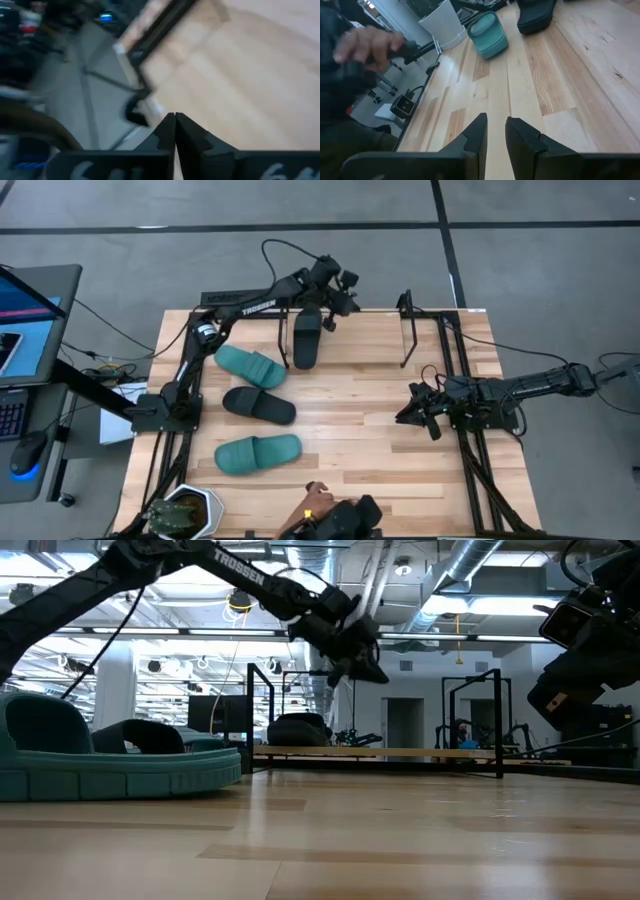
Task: Pick and place slides into the shelf
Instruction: Put the right black slipper on the shelf
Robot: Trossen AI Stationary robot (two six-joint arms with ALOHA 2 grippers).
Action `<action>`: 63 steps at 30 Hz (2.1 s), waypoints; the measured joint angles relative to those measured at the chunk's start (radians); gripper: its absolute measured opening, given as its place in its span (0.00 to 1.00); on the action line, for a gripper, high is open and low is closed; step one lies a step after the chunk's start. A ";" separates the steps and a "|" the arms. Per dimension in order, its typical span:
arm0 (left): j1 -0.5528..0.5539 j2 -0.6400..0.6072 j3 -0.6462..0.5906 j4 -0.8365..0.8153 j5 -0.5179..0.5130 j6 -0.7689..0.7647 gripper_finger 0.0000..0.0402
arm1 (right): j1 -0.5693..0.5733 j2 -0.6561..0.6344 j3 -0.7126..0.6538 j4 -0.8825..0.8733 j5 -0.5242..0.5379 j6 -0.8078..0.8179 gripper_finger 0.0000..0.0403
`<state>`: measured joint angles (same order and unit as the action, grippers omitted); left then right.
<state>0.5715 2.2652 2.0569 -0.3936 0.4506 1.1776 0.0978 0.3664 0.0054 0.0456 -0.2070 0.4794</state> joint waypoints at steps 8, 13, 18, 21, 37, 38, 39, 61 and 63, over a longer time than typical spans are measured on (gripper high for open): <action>-0.010 0.118 0.006 0.071 0.035 0.075 0.00 | 0.000 0.000 0.000 0.000 0.002 0.000 0.15; -0.006 0.120 0.008 0.078 0.043 0.097 0.00 | 0.000 0.000 0.000 0.000 0.001 0.000 0.15; -0.001 0.122 0.007 0.069 0.047 0.133 0.00 | 0.000 0.000 0.000 0.000 0.000 0.000 0.15; 0.009 0.122 0.007 0.063 0.066 0.129 0.00 | 0.000 0.000 0.000 0.000 0.000 0.000 0.15; 0.044 0.122 0.007 -0.026 -0.012 0.129 0.00 | 0.000 0.000 0.000 0.000 0.000 0.000 0.15; 0.046 0.122 0.007 -0.026 -0.015 0.130 0.00 | 0.000 0.000 0.000 0.000 0.000 0.000 0.15; 0.047 0.122 0.007 -0.026 -0.017 0.129 0.00 | 0.000 0.000 0.000 0.000 0.000 0.000 0.15; 0.041 0.122 0.007 -0.063 -0.046 0.139 0.00 | 0.000 0.000 0.000 0.000 0.000 0.000 0.15; 0.038 0.118 0.009 -0.060 -0.044 0.131 0.00 | 0.000 0.000 0.000 0.000 0.000 0.000 0.15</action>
<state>0.6093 2.3830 2.0654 -0.4538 0.4068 1.3084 0.0976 0.3660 0.0055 0.0452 -0.2070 0.4796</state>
